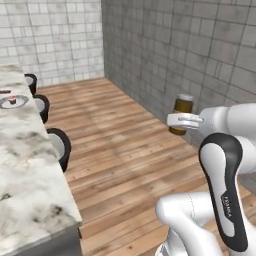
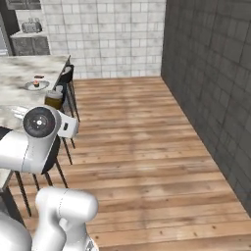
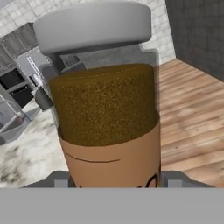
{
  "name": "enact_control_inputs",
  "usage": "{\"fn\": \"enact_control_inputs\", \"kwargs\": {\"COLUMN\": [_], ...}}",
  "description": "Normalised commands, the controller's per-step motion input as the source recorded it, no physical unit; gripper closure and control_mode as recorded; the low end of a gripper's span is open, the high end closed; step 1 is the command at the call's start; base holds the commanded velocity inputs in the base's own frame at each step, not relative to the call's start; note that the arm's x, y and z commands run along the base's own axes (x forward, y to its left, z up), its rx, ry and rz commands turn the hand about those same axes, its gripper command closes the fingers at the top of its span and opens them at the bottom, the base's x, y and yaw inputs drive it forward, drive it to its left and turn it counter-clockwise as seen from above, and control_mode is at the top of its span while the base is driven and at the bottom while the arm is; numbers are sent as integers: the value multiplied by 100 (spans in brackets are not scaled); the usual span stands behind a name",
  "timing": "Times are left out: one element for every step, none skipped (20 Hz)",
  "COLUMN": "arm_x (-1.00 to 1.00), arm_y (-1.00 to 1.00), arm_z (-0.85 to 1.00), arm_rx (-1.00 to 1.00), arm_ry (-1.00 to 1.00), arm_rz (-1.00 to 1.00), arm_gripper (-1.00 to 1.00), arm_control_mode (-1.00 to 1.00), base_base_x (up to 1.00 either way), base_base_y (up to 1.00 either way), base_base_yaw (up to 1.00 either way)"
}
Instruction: Take the cinnamon bottle from the cabinet and place it on the dining table, next to the plate with the cupcake. Then take the chocolate from the dining counter and place it on the cupcake plate.
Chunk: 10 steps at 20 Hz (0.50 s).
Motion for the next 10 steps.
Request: {"fn": "enact_control_inputs", "kwargs": {"arm_x": [0, 0, 0, 0, 0, 0, 0, 0, 0, 0], "arm_y": [0, 0, 0, 0, 0, 0, 0, 0, 0, 0], "arm_z": [0, 0, 0, 0, 0, 0, 0, 0, 0, 0], "arm_rx": [0, 0, 0, 0, 0, 0, 0, 0, 0, 0], "arm_ry": [0, 0, 0, 0, 0, 0, 0, 0, 0, 0], "arm_rz": [0, 0, 0, 0, 0, 0, 0, 0, 0, 0], "arm_gripper": [100, 100, 100, 100, 100, 100, 100, 100, 100, 100], "arm_control_mode": [100, 100, 100, 100, 100, 100, 100, 100, 100, 100], "base_base_x": [55, 66, 80, 81, 82, 80, 80, 80, 81, 83], "base_base_y": [-59, -50, -39, -34, -28, -27, -25, -23, -23, -21], "base_base_yaw": [0, 0, 0, 4, 11, 13, 15, 16, 16, 16]}}
